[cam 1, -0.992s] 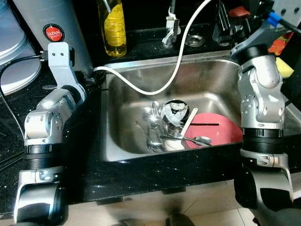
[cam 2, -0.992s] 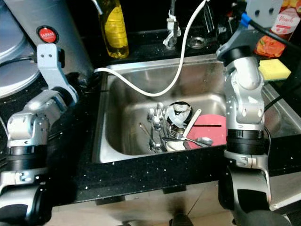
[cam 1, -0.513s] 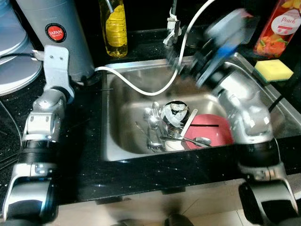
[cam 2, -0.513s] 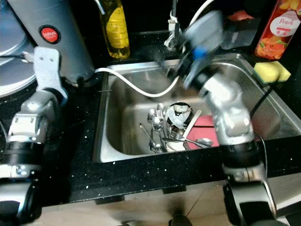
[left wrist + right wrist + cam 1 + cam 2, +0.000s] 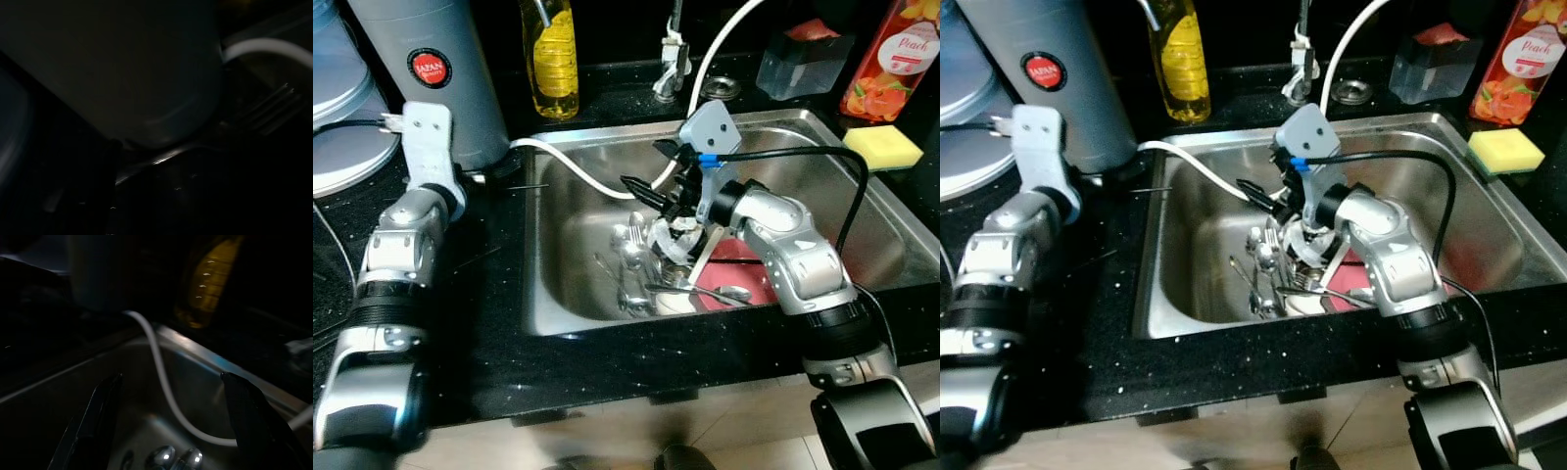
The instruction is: Kitchen organization
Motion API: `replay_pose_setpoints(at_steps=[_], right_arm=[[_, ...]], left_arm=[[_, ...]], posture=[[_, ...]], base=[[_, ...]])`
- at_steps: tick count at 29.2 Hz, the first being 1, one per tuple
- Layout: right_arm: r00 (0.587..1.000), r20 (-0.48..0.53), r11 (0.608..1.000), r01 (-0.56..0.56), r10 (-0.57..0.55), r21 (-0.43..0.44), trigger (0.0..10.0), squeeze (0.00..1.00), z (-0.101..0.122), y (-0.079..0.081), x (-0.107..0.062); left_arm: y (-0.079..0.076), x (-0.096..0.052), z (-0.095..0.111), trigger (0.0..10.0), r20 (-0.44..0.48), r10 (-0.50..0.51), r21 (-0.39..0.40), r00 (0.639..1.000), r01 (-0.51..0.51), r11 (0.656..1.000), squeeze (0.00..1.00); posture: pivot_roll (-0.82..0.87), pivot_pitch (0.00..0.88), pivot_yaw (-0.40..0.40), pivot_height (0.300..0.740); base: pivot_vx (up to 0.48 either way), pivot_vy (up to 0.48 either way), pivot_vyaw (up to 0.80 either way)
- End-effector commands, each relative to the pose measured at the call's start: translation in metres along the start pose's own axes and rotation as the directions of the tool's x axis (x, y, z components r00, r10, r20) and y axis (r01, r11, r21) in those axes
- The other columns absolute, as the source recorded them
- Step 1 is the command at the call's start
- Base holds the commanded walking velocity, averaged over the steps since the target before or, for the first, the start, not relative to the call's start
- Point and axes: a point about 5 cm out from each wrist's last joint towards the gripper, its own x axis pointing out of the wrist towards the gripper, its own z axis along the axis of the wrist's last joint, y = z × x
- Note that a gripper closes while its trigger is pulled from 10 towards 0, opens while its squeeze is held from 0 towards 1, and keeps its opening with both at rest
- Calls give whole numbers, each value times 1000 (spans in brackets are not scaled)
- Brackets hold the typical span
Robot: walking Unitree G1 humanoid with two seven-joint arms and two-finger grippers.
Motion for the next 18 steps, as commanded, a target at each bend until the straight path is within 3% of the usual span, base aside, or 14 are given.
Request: replay_pose_setpoints(at_steps=[1, 2, 4, 6, 7, 8, 12, 14, 17, 18], right_arm=[[999, 31, 999, -15, 14, 31, 10000, 0, 6, 1, 1], [999, 31, 999, -15, 14, 31, 10000, 0, 6, 1, 1], [996, 94, 997, 3, -10, 75, 10000, 0, 15, -1, 2], [992, 122, 996, 12, -22, 89, 10000, 0, 19, -2, 3], [992, 124, 996, 13, -24, 90, 10000, 0, 20, -2, 3], [992, 124, 996, 13, -24, 90, 10000, 0, 20, -2, 3], [992, 120, 995, 14, -26, 97, 10000, 0, 18, -1, 3], [992, 120, 995, 14, -26, 97, 10000, 0, 18, -1, 3], [991, 130, 994, 4, -17, 105, 10000, 0, 19, 1, 5], [991, 130, 994, 4, -17, 105, 10000, 0, 19, 1, 5]], left_arm=[[1, -4, 2, 10000, 6, -54, 82, 999, 53, 995, 0], [1, -4, 2, 10000, 6, -54, 82, 999, 53, 995, 0], [-1, -14, 14, 10000, 44, -179, 206, 983, 166, 964, 0], [-8, -28, 33, 10000, 77, -305, 366, 949, 258, 894, 0], [-11, -32, 40, 10000, 85, -344, 399, 935, 284, 872, 0], [-11, -32, 40, 10000, 85, -344, 399, 935, 284, 872, 0], [-35, -49, 62, 10000, 124, -489, 501, 863, 371, 782, 0], [-35, -49, 62, 10000, 124, -489, 501, 863, 371, 782, 0], [-49, -48, 54, 10000, 49, -537, 568, 842, 418, 709, 0], [-49, -48, 54, 10000, 49, -537, 568, 842, 418, 709, 0]], posture=[[-90, 57, 44, 740], [-90, 57, 44, 740], [-92, 59, 49, 740], [-87, 60, 49, 740], [-87, 60, 49, 740], [-87, 60, 49, 740], [-82, 58, 45, 740], [-82, 58, 45, 740], [-77, 51, 42, 740], [-77, 51, 42, 740]], base=[[0, 0, 0], [0, 0, 0], [0, 0, 0], [0, 0, 0], [0, 0, 0], [0, 0, 0], [0, 0, 0], [0, 0, 0], [0, 0, 0], [0, 0, 0]])
